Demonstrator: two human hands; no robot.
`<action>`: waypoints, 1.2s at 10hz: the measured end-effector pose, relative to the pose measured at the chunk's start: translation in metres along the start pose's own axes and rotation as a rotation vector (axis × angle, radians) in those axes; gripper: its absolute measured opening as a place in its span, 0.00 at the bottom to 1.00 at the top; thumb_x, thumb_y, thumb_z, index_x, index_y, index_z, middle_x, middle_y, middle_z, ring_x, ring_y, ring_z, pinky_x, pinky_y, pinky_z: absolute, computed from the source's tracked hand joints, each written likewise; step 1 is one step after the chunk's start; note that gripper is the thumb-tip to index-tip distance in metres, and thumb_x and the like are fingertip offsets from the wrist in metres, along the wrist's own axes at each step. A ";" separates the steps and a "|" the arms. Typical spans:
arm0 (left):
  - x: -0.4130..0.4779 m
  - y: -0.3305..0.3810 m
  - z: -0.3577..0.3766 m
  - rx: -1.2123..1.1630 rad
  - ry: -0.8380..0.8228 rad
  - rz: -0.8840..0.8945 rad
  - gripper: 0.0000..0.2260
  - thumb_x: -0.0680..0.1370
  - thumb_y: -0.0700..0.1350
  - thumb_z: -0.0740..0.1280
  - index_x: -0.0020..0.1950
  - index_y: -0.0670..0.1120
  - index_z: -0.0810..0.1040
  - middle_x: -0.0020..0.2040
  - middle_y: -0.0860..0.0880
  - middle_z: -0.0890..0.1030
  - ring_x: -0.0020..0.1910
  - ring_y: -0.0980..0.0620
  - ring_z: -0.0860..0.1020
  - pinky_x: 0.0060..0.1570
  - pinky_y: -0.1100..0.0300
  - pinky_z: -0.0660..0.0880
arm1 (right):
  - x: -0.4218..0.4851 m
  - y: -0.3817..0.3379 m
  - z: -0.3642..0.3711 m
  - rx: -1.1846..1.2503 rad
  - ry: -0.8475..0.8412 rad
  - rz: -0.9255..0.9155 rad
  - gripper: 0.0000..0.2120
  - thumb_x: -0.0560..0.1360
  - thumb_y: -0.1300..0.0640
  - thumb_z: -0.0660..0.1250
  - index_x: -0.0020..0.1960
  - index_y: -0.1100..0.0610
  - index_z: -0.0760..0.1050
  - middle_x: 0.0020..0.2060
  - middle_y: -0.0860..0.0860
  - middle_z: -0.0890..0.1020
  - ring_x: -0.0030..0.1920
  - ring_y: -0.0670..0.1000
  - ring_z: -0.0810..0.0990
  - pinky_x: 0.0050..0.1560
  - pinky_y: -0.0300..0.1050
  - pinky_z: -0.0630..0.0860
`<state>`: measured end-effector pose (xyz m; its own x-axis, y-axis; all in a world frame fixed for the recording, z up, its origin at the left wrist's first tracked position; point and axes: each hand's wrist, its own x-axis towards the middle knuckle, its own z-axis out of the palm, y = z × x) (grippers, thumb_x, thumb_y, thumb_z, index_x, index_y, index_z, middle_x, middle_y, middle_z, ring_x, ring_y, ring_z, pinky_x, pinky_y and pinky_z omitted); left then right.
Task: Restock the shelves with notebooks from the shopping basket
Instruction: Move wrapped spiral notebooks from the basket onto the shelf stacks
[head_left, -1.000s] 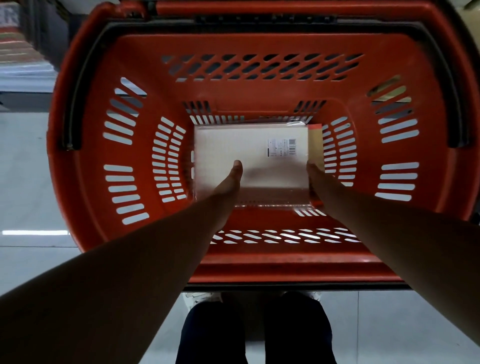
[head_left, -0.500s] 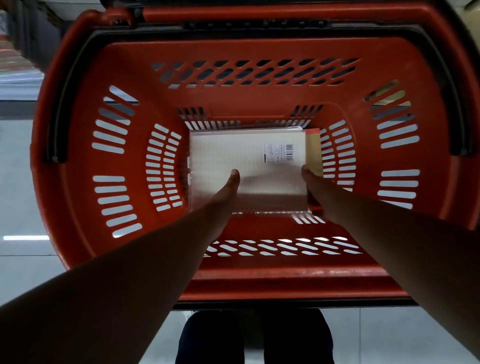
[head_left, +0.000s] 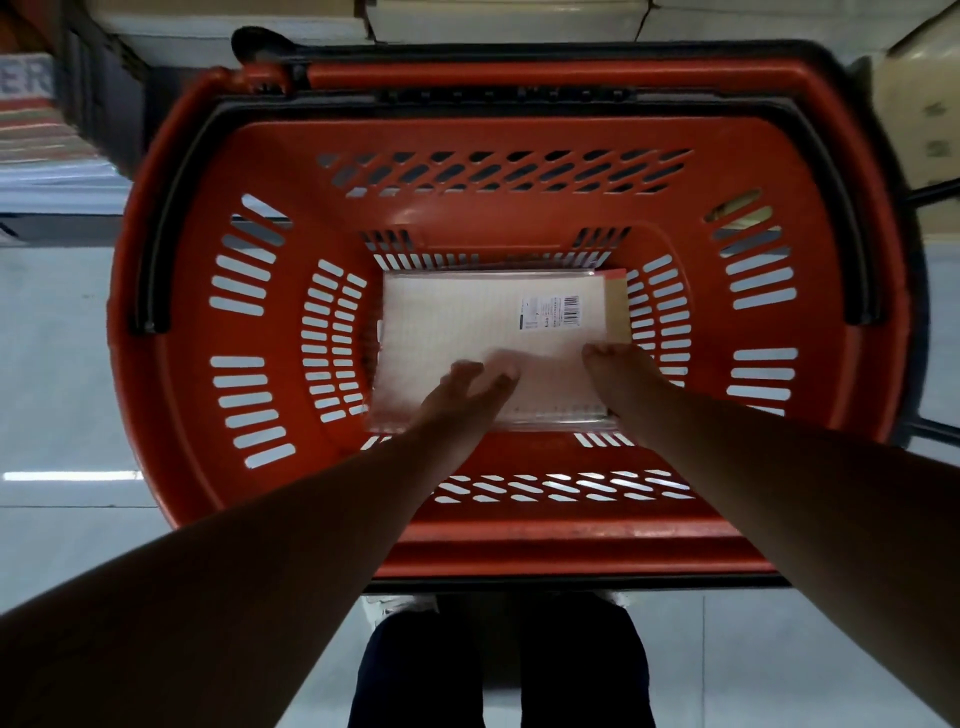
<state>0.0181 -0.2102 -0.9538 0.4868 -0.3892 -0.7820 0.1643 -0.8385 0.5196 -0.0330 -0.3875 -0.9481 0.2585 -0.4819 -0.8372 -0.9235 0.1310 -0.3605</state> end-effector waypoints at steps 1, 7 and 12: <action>-0.016 0.014 -0.006 0.280 0.028 0.150 0.34 0.71 0.70 0.62 0.72 0.57 0.62 0.69 0.51 0.66 0.67 0.48 0.67 0.65 0.45 0.66 | -0.013 -0.013 -0.010 0.065 -0.009 0.028 0.17 0.81 0.56 0.59 0.65 0.63 0.73 0.62 0.62 0.77 0.62 0.61 0.76 0.62 0.53 0.74; -0.091 0.091 -0.088 0.280 0.352 0.379 0.01 0.81 0.46 0.63 0.51 0.50 0.72 0.36 0.58 0.70 0.36 0.60 0.69 0.32 0.71 0.65 | -0.123 -0.039 -0.085 0.692 -0.120 0.104 0.19 0.81 0.44 0.58 0.61 0.57 0.74 0.56 0.53 0.81 0.51 0.53 0.79 0.44 0.50 0.74; -0.204 0.198 -0.131 -0.324 0.573 0.093 0.20 0.76 0.65 0.64 0.37 0.49 0.76 0.30 0.53 0.74 0.32 0.55 0.74 0.29 0.63 0.63 | -0.239 -0.067 -0.132 0.724 -0.010 -0.067 0.20 0.76 0.45 0.67 0.61 0.59 0.78 0.58 0.55 0.82 0.55 0.53 0.81 0.60 0.52 0.76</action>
<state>0.0638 -0.2475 -0.6465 0.8761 -0.1147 -0.4684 0.3057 -0.6190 0.7234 -0.0705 -0.3952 -0.6693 0.3138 -0.5012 -0.8064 -0.4871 0.6441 -0.5898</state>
